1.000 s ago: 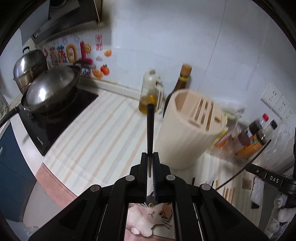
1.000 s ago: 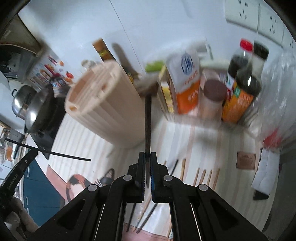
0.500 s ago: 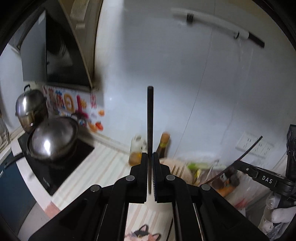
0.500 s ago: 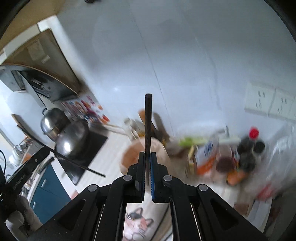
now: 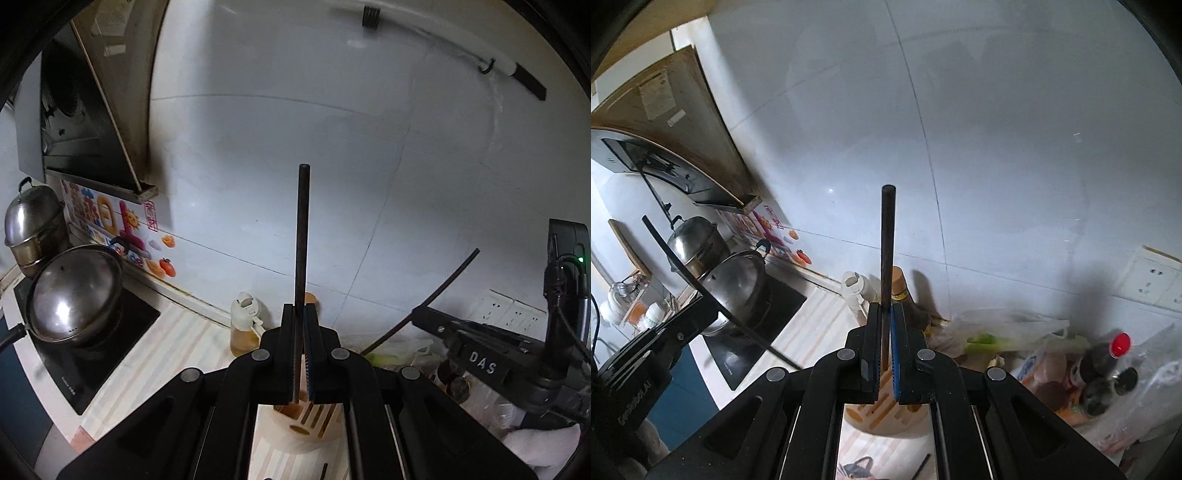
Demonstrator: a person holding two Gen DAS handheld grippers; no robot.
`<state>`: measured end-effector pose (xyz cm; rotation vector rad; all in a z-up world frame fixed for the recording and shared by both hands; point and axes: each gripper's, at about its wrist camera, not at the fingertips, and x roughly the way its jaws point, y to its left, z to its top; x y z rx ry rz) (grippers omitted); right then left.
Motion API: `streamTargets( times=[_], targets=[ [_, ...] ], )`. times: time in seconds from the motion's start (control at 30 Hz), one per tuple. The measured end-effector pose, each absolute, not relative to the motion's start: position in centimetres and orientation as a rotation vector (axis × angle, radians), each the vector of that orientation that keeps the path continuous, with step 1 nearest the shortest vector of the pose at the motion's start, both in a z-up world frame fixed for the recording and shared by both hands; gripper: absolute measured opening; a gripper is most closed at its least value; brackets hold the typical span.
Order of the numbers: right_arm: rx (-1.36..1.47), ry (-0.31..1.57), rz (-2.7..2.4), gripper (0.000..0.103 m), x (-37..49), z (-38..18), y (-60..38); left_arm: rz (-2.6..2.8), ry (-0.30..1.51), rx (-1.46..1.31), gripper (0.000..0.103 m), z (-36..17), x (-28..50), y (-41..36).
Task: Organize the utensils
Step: 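Carry black chopsticks into the beige holder and open both tools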
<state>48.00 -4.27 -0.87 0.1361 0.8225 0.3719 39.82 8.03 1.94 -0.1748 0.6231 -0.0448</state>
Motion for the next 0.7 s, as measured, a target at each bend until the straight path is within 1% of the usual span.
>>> streamTargets(
  times=[0.1,0.37,0.5,0.57,0.6,0.63,0.67,0.7],
  targets=[
    [0.133,0.845,0.38,0.004,49.6,-2.0,-3.7,-0.056,0.642,-0.179,0.0,1.1,41.1,7.9],
    [0.113,0.903,0.396,0.004,52.6,-4.5,-2.7,-0.073,0.721,-0.197,0.0,-2.0,43.9,8.2],
    [0.057,0.997,0.424,0.005,54.1,-7.1,-1.2,-0.092,0.762,-0.224,0.0,-3.3,44.7,8.5],
    [0.04,1.049,0.432,0.006,54.7,-8.6,-0.6,-0.078,0.783,-0.233,0.004,-3.5,44.6,8.8],
    [0.038,1.071,0.427,0.009,55.0,-9.1,-0.4,-0.063,0.8,-0.242,0.004,-3.6,44.5,9.1],
    [0.04,1.077,0.423,0.019,55.0,-9.4,-0.5,-0.054,0.808,-0.239,0.005,-3.7,44.5,9.3],
    [0.05,1.071,0.424,0.034,55.0,-9.4,-0.7,-0.04,0.811,-0.231,0.005,-3.6,44.2,9.5],
    [0.071,1.056,0.415,0.04,54.8,-9.1,-1.1,-0.022,0.803,-0.224,0.008,-3.4,43.9,9.8]
  ],
)
